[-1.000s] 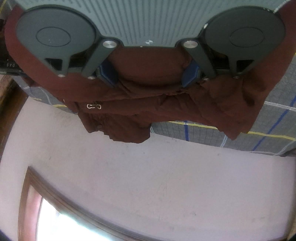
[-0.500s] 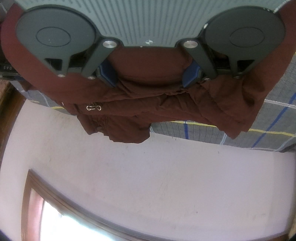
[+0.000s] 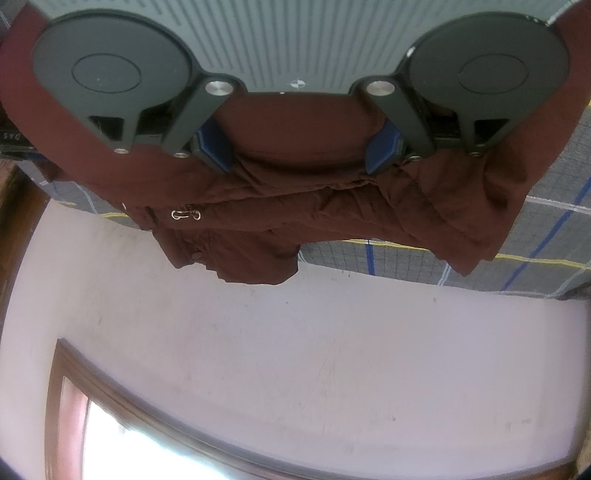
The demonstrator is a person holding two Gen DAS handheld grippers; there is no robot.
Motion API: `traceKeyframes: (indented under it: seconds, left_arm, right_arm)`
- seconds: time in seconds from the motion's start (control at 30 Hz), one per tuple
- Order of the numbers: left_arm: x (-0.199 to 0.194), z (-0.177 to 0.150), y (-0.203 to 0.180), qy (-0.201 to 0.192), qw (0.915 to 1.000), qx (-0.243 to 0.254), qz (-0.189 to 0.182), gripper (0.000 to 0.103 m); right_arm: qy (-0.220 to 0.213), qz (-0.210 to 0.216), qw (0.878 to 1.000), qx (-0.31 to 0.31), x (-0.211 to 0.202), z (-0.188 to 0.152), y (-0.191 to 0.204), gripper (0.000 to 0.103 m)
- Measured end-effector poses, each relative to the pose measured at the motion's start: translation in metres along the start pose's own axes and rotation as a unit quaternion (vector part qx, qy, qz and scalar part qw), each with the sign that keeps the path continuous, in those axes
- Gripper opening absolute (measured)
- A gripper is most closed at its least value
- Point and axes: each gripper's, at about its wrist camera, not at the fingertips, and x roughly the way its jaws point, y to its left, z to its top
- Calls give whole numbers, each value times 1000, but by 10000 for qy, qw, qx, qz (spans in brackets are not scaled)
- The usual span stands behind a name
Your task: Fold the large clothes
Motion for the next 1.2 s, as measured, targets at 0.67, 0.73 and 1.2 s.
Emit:
traceKeyframes:
  seconds: [0.67,0.73,1.2]
  left_arm:
    - [-2,-2,-6,-92,9999,54,130,81]
    - [-3,-3,-6,-95,9999,48,131,81]
    - [-4,-3,-4,-135,9999,-26,99,81]
  right_arm:
    - [-124,-253,9994,-210,-3,-1,8,72]
    - [-152,-286,9992,-240,-4,-2,9,72]
    - [-209,-293,9990,-264,-6,-2,9,72]
